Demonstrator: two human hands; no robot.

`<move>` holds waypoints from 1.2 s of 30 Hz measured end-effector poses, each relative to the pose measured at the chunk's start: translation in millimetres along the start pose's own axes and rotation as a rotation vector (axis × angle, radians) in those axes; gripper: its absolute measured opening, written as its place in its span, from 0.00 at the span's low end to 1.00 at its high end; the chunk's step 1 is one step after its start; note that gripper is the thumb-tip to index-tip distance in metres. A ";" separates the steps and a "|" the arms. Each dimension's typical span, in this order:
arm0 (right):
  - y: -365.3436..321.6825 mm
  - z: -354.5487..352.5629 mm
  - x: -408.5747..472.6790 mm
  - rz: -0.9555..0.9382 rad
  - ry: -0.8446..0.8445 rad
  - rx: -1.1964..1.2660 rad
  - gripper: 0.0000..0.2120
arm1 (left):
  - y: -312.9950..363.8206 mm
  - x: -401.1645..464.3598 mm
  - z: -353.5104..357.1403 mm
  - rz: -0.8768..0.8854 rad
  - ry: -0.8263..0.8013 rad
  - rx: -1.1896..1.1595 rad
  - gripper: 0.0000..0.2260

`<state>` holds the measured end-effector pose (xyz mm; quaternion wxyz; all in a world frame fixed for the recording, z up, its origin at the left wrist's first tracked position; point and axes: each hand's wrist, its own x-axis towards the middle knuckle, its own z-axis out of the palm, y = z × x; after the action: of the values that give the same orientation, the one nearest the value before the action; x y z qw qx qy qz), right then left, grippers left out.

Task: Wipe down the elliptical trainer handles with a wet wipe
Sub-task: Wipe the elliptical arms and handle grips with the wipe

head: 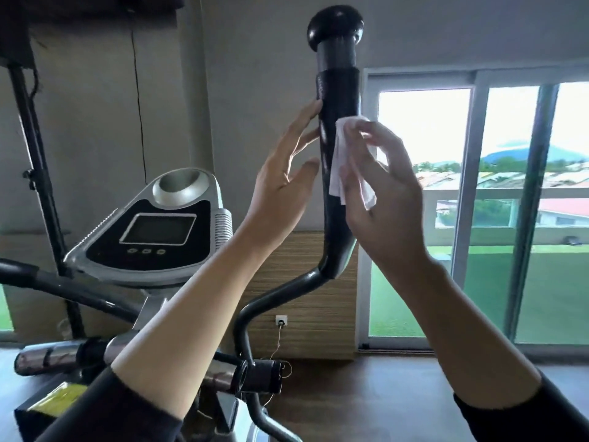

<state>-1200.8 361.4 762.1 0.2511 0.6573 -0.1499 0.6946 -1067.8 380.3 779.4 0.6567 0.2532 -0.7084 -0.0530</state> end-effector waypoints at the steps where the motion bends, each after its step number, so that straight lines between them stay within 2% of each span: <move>1: -1.9 0.8 2.7 0.002 0.001 -0.012 0.17 | -0.8 -1.7 -0.4 0.000 -0.010 -0.009 0.26; 7: -4.0 8.0 31.8 -0.032 0.022 -0.100 0.16 | -7.0 -9.8 1.4 0.048 -0.057 -0.018 0.26; 14: 1.3 -1.1 -43.8 0.001 -0.012 -0.057 0.17 | -9.8 -19.0 2.9 0.012 -0.045 -0.100 0.24; 20: 1.7 2.5 -33.6 -0.018 0.009 -0.047 0.17 | -15.2 -21.9 5.6 0.049 -0.032 -0.048 0.24; 26: 7.4 3.2 -83.5 0.018 0.008 -0.044 0.16 | -26.1 -33.1 13.7 0.069 0.001 -0.014 0.21; 32: 5.7 8.3 -76.5 -0.007 0.052 -0.020 0.16 | -36.8 -41.8 16.2 0.090 0.003 -0.019 0.23; 36: 12.0 16.0 -108.1 0.012 0.097 -0.019 0.14 | -46.6 -46.1 20.3 0.113 0.019 -0.015 0.23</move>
<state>-1192.9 326.4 658.2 0.2604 0.6195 -0.1481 0.7256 -1073.3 354.5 716.1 0.6672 0.2086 -0.7148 -0.0187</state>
